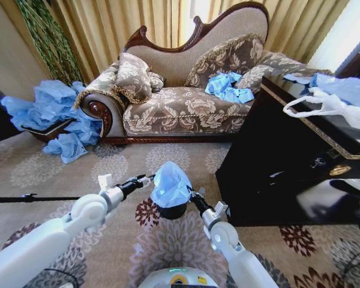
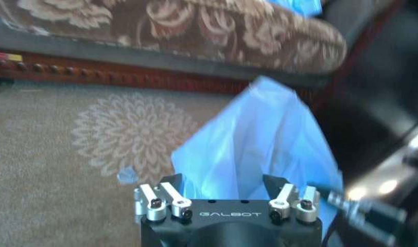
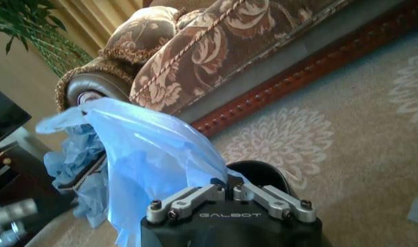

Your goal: Place a garbage bag over the trash bin.

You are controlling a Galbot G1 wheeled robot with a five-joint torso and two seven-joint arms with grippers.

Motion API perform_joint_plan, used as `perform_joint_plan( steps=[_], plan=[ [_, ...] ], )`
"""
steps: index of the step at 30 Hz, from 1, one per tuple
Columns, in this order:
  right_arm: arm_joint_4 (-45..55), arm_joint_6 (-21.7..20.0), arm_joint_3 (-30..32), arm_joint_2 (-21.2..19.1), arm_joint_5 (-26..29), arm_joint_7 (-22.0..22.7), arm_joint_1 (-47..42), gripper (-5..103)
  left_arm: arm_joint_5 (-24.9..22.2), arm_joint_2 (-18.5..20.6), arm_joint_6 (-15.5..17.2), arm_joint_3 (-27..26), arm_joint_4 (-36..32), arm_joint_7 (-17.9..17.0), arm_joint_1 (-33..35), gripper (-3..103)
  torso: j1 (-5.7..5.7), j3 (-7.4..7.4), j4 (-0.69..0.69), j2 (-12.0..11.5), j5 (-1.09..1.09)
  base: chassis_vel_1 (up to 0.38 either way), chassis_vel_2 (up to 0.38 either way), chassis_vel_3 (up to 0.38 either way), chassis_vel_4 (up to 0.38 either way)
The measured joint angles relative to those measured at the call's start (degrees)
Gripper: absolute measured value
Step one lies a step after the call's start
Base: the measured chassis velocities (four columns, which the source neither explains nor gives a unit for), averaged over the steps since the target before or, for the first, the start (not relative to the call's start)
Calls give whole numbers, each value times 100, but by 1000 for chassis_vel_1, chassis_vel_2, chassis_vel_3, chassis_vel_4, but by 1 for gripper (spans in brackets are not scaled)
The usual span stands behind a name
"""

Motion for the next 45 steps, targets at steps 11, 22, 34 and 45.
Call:
perform_joint_plan(
  steps=[11, 22, 34, 45],
  plan=[
    [50, -6, -132, -23, -31, 25, 8, 0, 1029, -490, -172, 1100, 563, 10, -784, 96, 0, 0, -2, 0, 1, 0, 0, 0, 0],
    [75, -6, -141, -23, -61, 70, 4, 0, 1332, -988, -155, 2076, 1134, -413, -1779, 67, 0, 0, -2, 0, 1, 0, 0, 0, 0],
    [72, -5, -7, -44, -7, 80, 40, 0, 988, -1056, -297, 1778, 1210, -565, -1681, 18, 0, 0, 0, 0, 2, 0, 0, 0, 0],
    [58, 16, 3, -16, -2, 87, -33, 0, -1883, -1250, -828, 1105, 826, -267, -1691, 0, 0, 0, -1, 0, 1, 0, 0, 0, 0]
  ],
)
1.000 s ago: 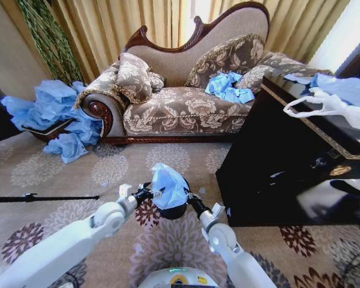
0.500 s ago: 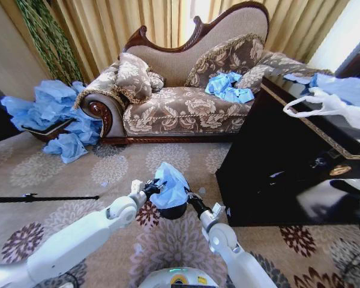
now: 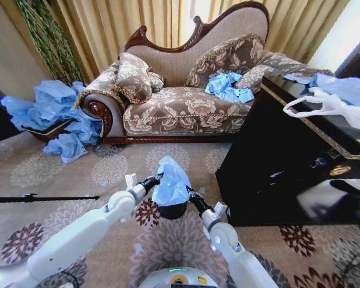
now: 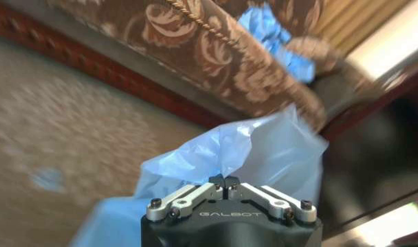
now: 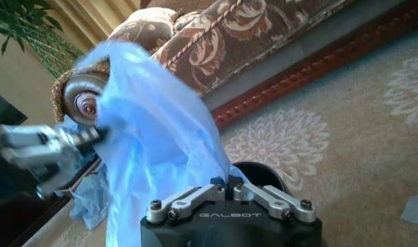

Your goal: Place a garbage bag over the trash bin.

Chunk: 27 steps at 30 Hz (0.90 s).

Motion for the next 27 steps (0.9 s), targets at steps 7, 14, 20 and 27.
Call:
perform_joint_plan(
  steps=[7, 14, 20, 27],
  plan=[
    [34, 3, -11, 52, 62, 11, 23, 0, -1125, -97, -30, -225, -256, 57, 1, 0, 0, 0, 0, 0, 0, 0, 0, 0, 0],
    [126, 87, 275, 26, -31, 24, -128, 0, -1663, -240, -24, -296, -338, 345, 4, 0, 0, 0, 1, 0, 0, 0, 0, 0, 0],
    [187, 79, 683, 6, -100, 14, -162, 0, -1817, -385, -28, -250, -340, 404, -113, 0, 0, 0, -1, 0, 1, 0, 0, 0, 0],
    [223, 51, 824, -25, 106, 17, -154, 0, -1816, -479, -29, -163, -233, 592, -298, 0, 0, 0, -1, 0, 0, 0, 0, 0, 0]
  ],
)
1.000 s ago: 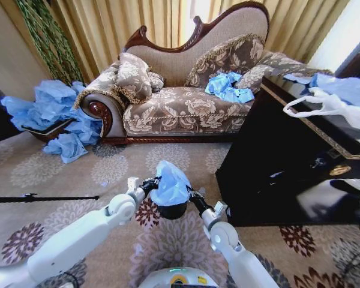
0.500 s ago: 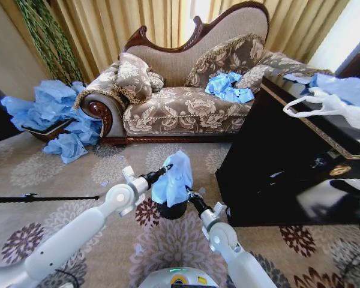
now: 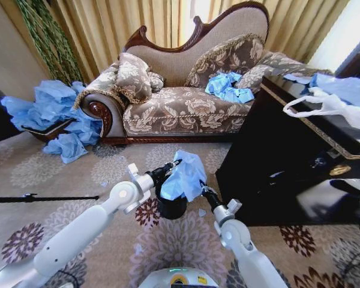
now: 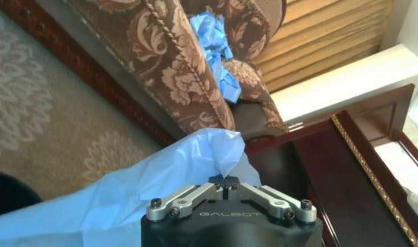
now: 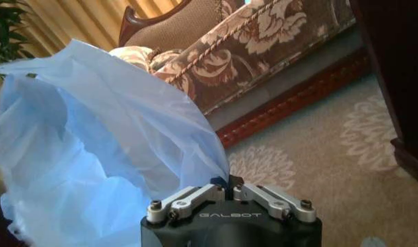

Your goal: Place a garbage bag over the trash bin.

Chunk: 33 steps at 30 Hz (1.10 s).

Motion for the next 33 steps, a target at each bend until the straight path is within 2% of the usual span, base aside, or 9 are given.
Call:
perform_joint_plan(
  steps=[6, 11, 19, 25, 31, 33],
  plan=[
    [3, 5, -214, 126, -11, -3, -18, 0, 146, 97, 8, -30, 237, 201, 44, 0, 0, 0, -1, 0, 0, 0, 0, 0, 0],
    [-149, 79, -620, 313, -137, -9, 138, 0, 371, 381, 25, -271, 453, 508, 549, 0, 0, 0, 3, 0, -2, 0, 0, 0, 0],
    [-438, 89, -905, 547, -101, 37, 401, 0, 437, 539, 0, -431, 481, 558, 782, 0, 0, 0, 0, 0, 0, 0, 0, 0, 0],
    [-627, 31, -1114, 753, 183, 153, 636, 0, 376, 721, -39, -788, 379, 537, 1037, 0, 0, 0, 2, 0, -1, 0, 0, 0, 0],
    [-1125, 39, -934, 1003, 665, 97, 781, 0, 424, 861, -112, -1009, 260, 455, 1370, 0, 0, 0, 2, 0, 0, 0, 0, 0, 0],
    [-1232, 59, -872, 1001, 651, 43, 779, 0, 463, 866, -125, -1017, 251, 433, 1438, 0, 0, 0, 2, 0, 0, 0, 0, 0, 0]
  ],
)
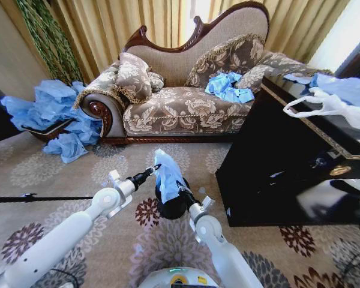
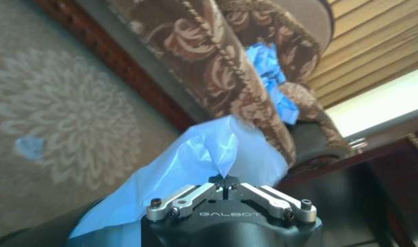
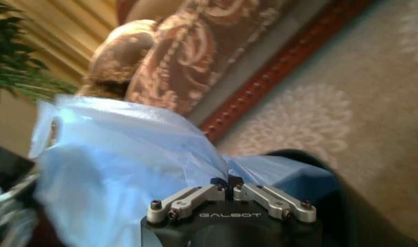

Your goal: Place a garbage bag over the trash bin.

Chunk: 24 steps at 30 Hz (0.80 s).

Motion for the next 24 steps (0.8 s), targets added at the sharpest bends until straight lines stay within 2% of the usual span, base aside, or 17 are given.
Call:
perform_joint_plan(
  steps=[6, 8, 13, 19, 24],
  plan=[
    [184, -42, 263, -287, -99, -102, -344, 0, 271, -60, -11, 59, 2, -35, 227, 0, 0, -1, -3, 0, -1, 0, 0, 0, 0],
    [353, -57, 340, -399, -280, -233, -614, 0, 350, -120, -8, 108, 46, -74, 282, 0, -1, -1, -3, 0, -1, 0, 0, 0, 0],
    [329, -19, 410, -417, -444, -355, -930, 0, 485, -145, -1, 149, 155, -133, 381, 0, 0, -1, -2, 0, 0, 0, 0, 0, 0],
    [379, -38, 487, -436, -308, -396, -1125, 0, 540, -41, -3, 50, 258, -114, 494, 0, -1, -1, -1, 0, 0, 0, 0, 0, 0],
    [534, -207, 537, -617, -7, -436, -1227, 0, 540, 90, -29, -90, 368, -105, 519, 0, 0, -1, -1, 0, 0, 0, 0, 0, 0]
  ],
)
